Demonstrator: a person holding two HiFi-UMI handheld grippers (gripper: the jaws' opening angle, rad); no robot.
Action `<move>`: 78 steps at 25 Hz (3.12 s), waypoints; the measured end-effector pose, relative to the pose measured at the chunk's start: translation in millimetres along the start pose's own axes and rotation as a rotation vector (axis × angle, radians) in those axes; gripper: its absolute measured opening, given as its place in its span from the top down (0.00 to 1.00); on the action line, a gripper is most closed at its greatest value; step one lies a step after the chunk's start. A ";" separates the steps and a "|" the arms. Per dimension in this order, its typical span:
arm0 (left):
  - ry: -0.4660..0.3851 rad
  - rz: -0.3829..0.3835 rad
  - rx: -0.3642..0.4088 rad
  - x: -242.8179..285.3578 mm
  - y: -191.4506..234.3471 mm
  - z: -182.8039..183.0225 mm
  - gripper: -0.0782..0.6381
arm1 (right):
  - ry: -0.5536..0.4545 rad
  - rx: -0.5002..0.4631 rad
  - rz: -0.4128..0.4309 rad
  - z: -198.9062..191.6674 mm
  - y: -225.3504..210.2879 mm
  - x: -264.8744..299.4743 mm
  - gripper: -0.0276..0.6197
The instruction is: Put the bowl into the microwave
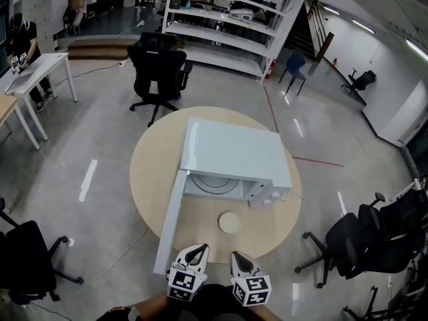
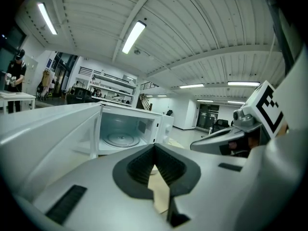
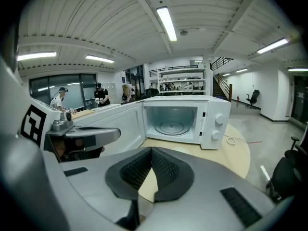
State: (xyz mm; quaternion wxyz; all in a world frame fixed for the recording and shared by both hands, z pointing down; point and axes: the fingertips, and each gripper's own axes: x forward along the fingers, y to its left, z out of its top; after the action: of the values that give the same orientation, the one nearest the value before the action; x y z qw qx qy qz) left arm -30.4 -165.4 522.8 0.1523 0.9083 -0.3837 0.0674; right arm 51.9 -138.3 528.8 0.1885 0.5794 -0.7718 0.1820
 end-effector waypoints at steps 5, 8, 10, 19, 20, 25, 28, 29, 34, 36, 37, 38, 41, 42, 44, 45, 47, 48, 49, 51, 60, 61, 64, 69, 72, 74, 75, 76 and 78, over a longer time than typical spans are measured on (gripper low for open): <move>0.016 0.010 -0.011 1.3 0.3 -0.5 0.83 | 0.008 0.009 0.017 -0.3 -0.3 4.8 0.93; 0.037 0.021 -0.021 3.1 -0.1 -0.8 0.83 | 0.014 0.021 0.037 -2.9 -3.4 9.6 0.93; 0.049 0.035 -0.016 8.9 1.5 -3.1 0.83 | 0.017 0.029 0.053 -4.0 -9.9 17.3 0.93; 0.065 0.133 -0.012 40.7 0.4 2.9 0.83 | 0.006 0.030 0.150 10.4 -45.0 41.8 0.93; 0.065 0.145 -0.011 44.5 -0.1 3.8 0.83 | 0.006 0.031 0.161 11.4 -49.4 44.0 0.93; 0.061 0.199 -0.007 61.4 -2.9 10.5 0.83 | 0.000 0.035 0.211 18.3 -69.9 54.7 0.93; 0.061 0.230 -0.013 73.5 -6.1 12.0 0.83 | -0.003 0.034 0.242 21.5 -82.2 59.3 0.93; 0.063 0.240 -0.016 78.1 -7.5 11.2 0.83 | -0.003 0.035 0.252 21.5 -87.1 60.8 0.93; 0.082 0.279 -0.008 99.5 -11.6 8.4 0.83 | 0.004 0.056 0.290 18.2 -113.0 71.8 0.93; 0.090 0.300 -0.015 107.1 -12.2 7.6 0.83 | 0.011 0.062 0.304 16.6 -122.6 75.4 0.93; 0.094 0.310 -0.019 110.1 -13.5 6.9 0.83 | 0.013 0.064 0.313 15.8 -126.4 76.2 0.93; 0.097 0.319 -0.021 112.7 -15.7 6.2 0.83 | 0.016 0.064 0.322 14.8 -129.7 76.3 0.93; 0.099 0.344 -0.022 120.5 -25.2 6.3 0.83 | 0.022 0.063 0.351 11.3 -140.8 75.1 0.93; 0.097 0.354 -0.021 123.5 -28.1 6.7 0.83 | 0.023 0.061 0.359 10.4 -145.4 75.1 0.93; 0.092 0.370 -0.016 129.9 -30.6 7.1 0.83 | 0.022 0.057 0.371 8.9 -154.2 79.0 0.93; 0.092 0.376 -0.013 133.3 -30.5 6.5 0.83 | 0.021 0.056 0.374 7.9 -158.5 82.9 0.93; 0.098 0.385 -0.006 140.3 -30.7 3.0 0.83 | 0.024 0.055 0.375 3.9 -168.5 92.0 0.93; 0.103 0.390 -0.005 143.2 -30.5 0.1 0.83 | 0.029 0.057 0.373 0.8 -173.9 96.5 0.93; 0.110 0.397 -0.008 145.3 -29.6 -3.0 0.83 | 0.037 0.061 0.371 -2.5 -178.5 100.5 0.93; 0.125 0.412 -0.022 147.4 -25.8 -9.0 0.83 | 0.056 0.071 0.370 -9.0 -184.1 106.6 0.93; 0.199 0.402 -0.034 169.9 -7.6 -32.7 0.83 | 0.184 0.094 0.375 -44.9 -190.7 130.9 0.93; 0.209 0.399 -0.030 172.6 -5.4 -35.2 0.83 | 0.193 0.096 0.375 -47.5 -191.5 133.6 0.93; 0.237 0.392 -0.022 179.1 0.9 -43.6 0.83 | 0.215 0.109 0.380 -53.4 -192.6 142.8 0.93; 0.278 0.383 -0.015 183.2 9.7 -56.7 0.83 | 0.264 0.165 0.410 -66.9 -190.3 156.8 0.93; 0.293 0.380 -0.014 183.9 14.8 -60.8 0.83 | 0.282 0.190 0.419 -72.0 -187.8 161.7 0.93; 0.301 0.377 -0.017 184.1 17.5 -62.5 0.83 | 0.292 0.212 0.424 -74.4 -185.9 163.9 0.93; 0.304 0.375 -0.019 184.3 18.8 -63.2 0.83 | 0.296 0.228 0.430 -75.3 -184.9 165.1 0.93; 0.306 0.373 -0.020 184.7 20.2 -63.9 0.83 | 0.299 0.250 0.436 -76.3 -183.9 166.7 0.93; 0.310 0.368 -0.020 186.5 23.0 -65.5 0.83 | 0.309 0.301 0.448 -79.7 -182.9 171.1 0.93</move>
State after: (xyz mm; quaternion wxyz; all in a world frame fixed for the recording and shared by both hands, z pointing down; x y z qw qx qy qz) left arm 82.7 -285.1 634.5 0.2037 0.8003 -0.5154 0.2288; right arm 190.3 -287.8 694.8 0.1710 0.3818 -0.8068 0.4171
